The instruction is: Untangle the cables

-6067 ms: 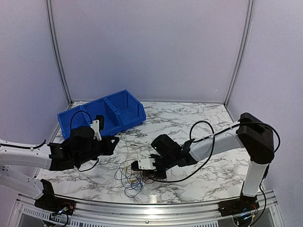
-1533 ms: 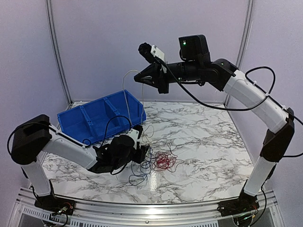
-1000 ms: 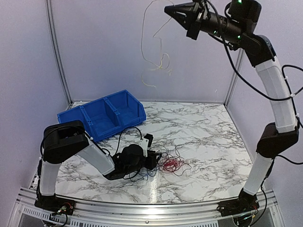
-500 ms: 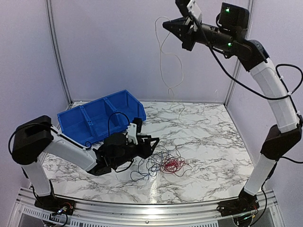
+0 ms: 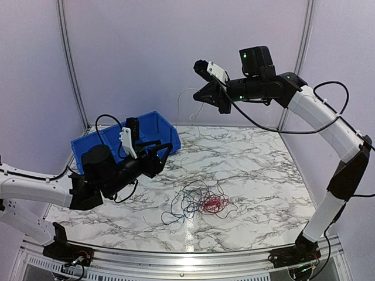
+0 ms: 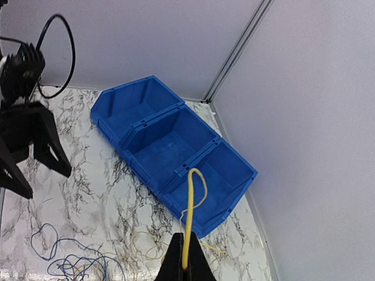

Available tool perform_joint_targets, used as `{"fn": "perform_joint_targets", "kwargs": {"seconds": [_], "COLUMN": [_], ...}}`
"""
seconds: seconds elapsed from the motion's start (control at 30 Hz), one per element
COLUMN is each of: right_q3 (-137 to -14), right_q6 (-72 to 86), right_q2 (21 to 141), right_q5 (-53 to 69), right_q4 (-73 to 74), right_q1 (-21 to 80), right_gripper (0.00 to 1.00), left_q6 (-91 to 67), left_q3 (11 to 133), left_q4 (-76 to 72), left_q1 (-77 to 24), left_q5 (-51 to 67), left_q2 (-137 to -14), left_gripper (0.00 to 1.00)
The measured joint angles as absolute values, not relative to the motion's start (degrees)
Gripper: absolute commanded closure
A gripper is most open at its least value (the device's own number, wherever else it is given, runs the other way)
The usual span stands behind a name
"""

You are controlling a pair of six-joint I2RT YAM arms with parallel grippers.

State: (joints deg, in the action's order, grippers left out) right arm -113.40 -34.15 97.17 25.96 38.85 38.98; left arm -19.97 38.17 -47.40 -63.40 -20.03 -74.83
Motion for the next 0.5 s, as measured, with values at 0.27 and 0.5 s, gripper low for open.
{"fn": "perform_joint_targets", "kwargs": {"seconds": [0.27, 0.5], "right_q3": [-108.66, -107.59], "right_q6": [-35.83, -37.63], "right_q2": [95.98, 94.94], "right_q5": [32.01, 32.69], "right_q4": [40.51, 41.58], "right_q1": [39.27, 43.31], "right_gripper": [1.0, 1.0], "left_q6": [-7.25, 2.5], "left_q3": [50.39, 61.28], "left_q4": [-29.85, -19.62], "left_q1": [-63.44, -63.44], "left_q5": [-20.45, -20.86], "left_q2": [-71.59, -78.17], "left_gripper": [0.43, 0.47]}}
